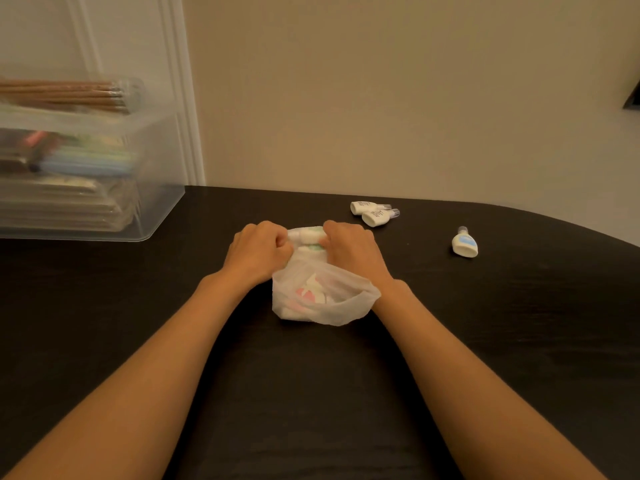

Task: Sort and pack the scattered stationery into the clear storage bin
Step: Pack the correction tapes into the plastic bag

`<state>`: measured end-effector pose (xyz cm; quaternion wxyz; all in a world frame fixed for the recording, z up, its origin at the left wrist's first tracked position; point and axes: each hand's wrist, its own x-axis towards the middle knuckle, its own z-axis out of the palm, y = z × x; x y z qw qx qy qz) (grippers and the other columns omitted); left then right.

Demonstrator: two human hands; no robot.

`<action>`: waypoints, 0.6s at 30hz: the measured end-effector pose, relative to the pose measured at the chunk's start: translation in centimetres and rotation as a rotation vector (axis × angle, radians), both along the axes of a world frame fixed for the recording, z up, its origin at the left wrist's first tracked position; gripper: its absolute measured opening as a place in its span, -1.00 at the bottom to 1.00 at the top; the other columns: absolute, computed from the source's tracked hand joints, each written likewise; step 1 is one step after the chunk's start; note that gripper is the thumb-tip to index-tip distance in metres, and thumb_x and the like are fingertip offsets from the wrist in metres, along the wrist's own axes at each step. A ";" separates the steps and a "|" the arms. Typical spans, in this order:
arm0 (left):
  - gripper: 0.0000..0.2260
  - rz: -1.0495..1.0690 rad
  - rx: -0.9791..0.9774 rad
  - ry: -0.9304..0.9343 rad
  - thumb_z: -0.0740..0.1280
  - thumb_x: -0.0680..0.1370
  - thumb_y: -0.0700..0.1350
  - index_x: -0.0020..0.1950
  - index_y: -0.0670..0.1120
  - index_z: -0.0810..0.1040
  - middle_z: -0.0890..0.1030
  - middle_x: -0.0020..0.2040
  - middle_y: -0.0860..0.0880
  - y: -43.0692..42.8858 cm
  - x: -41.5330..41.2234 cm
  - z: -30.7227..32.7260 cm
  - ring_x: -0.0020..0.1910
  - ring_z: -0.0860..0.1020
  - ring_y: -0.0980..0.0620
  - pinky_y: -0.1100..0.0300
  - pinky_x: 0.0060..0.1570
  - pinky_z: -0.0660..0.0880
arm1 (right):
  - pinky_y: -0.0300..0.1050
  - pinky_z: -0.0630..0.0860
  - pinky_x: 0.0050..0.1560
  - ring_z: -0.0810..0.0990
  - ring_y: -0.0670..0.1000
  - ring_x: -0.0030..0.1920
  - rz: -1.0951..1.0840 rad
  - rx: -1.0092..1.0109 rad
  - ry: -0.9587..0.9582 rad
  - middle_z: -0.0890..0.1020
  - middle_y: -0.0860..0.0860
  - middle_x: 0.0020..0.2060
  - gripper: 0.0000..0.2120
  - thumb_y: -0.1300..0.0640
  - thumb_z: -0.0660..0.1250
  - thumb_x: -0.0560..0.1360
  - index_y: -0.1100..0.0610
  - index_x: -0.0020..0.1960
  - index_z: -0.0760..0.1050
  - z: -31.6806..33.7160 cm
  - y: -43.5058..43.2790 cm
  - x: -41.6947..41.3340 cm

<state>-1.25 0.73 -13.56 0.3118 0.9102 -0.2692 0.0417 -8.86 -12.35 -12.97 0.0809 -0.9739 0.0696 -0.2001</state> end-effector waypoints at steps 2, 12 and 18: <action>-0.69 -0.001 -0.025 0.006 0.26 0.45 -0.19 -0.46 -0.04 0.26 0.34 -0.43 -0.03 0.0 0.1 0.1 -0.35 0.36 -0.05 0.12 -0.32 0.31 | -0.13 0.17 -0.33 0.32 0.07 -0.25 0.051 0.004 0.002 0.28 -0.05 -0.35 -0.62 0.28 0.19 0.49 0.03 -0.34 0.05 0.0 0.0 0.1; -0.64 -0.125 -0.222 0.340 0.34 0.52 -0.01 0.29 -0.05 0.46 0.49 0.20 -0.04 -0.7 1.3 0.3 0.08 0.47 0.04 0.22 -0.05 0.44 | -0.21 0.32 -0.25 0.43 -0.03 -0.20 -0.081 0.539 0.006 0.45 -0.02 -0.27 -0.78 0.04 0.17 0.59 0.15 -0.14 0.39 -1.0 -1.3 0.9; -0.78 -0.107 -0.313 0.329 0.39 0.48 -0.12 0.12 -0.09 0.58 0.56 0.03 -0.02 -0.7 2.0 0.3 -0.08 0.49 0.10 0.33 -0.28 0.39 | -0.40 0.35 -0.37 0.38 -0.14 -0.36 -0.008 0.631 -0.071 0.46 -0.06 -0.36 -0.86 0.17 0.30 0.53 0.19 -0.19 0.46 -0.8 -1.8 0.8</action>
